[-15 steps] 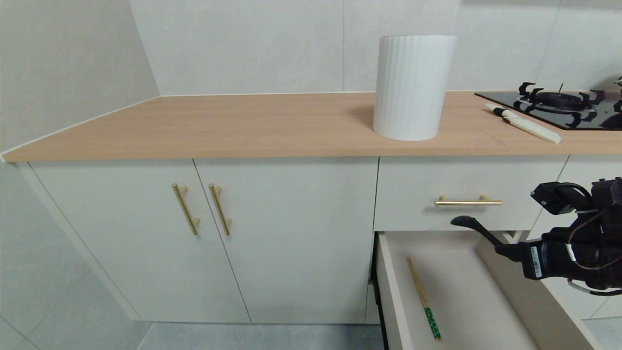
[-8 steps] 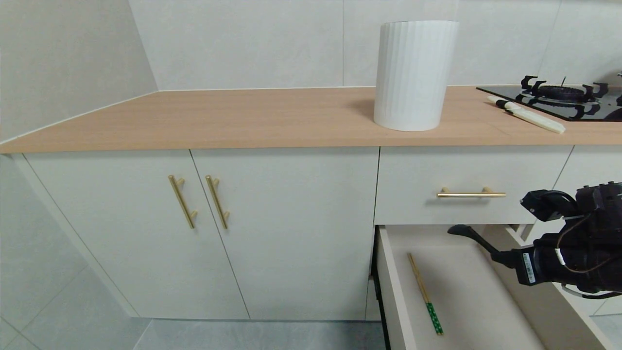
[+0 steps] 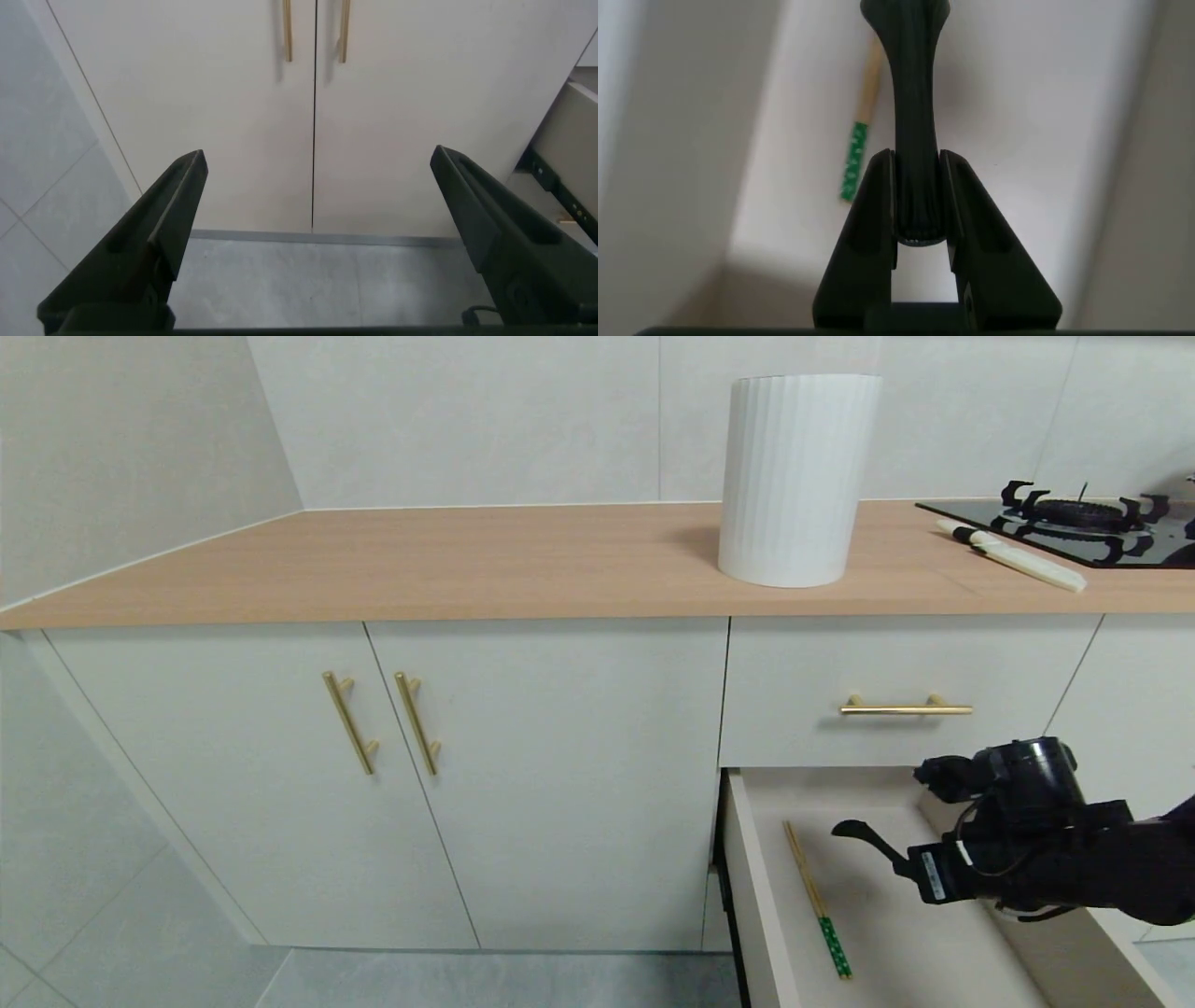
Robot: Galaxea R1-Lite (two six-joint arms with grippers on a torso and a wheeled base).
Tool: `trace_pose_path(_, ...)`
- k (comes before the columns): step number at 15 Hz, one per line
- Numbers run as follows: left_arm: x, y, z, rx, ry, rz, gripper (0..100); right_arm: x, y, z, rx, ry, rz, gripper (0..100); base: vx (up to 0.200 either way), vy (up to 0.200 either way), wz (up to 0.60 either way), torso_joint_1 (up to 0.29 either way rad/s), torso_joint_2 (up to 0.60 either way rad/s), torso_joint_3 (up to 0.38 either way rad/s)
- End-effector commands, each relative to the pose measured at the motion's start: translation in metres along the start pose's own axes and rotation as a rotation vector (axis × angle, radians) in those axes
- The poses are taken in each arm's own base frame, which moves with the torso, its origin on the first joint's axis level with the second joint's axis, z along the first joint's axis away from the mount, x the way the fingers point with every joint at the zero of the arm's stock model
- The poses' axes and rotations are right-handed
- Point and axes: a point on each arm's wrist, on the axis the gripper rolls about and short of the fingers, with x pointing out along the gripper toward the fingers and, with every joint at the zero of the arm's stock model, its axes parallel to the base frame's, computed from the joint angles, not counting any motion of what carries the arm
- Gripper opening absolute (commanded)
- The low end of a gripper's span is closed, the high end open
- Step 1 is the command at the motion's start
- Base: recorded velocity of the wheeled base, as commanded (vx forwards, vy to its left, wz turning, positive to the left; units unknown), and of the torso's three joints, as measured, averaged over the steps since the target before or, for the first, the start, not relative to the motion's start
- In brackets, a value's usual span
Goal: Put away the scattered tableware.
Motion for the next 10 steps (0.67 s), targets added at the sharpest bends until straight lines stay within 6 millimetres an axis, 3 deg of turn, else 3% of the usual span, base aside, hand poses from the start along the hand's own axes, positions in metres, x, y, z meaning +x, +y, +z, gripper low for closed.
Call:
trace_pose_path(1, 0.000, 0.000, 0.000, 0.000, 0.000, 0.001, 100, 0.050, -0.004, -0.026, 0.018, 0.100, -0.038, 0, 0.000, 0.000, 0.00, 0.000, 0.00, 0.000)
trace_pose_path(10, 0.000, 0.000, 0.000, 0.000, 0.000, 0.001, 100, 0.083, -0.018, -0.038, 0.062, 0.044, -0.090, 0, 0.000, 0.000, 0.00, 0.000, 0.00, 0.000)
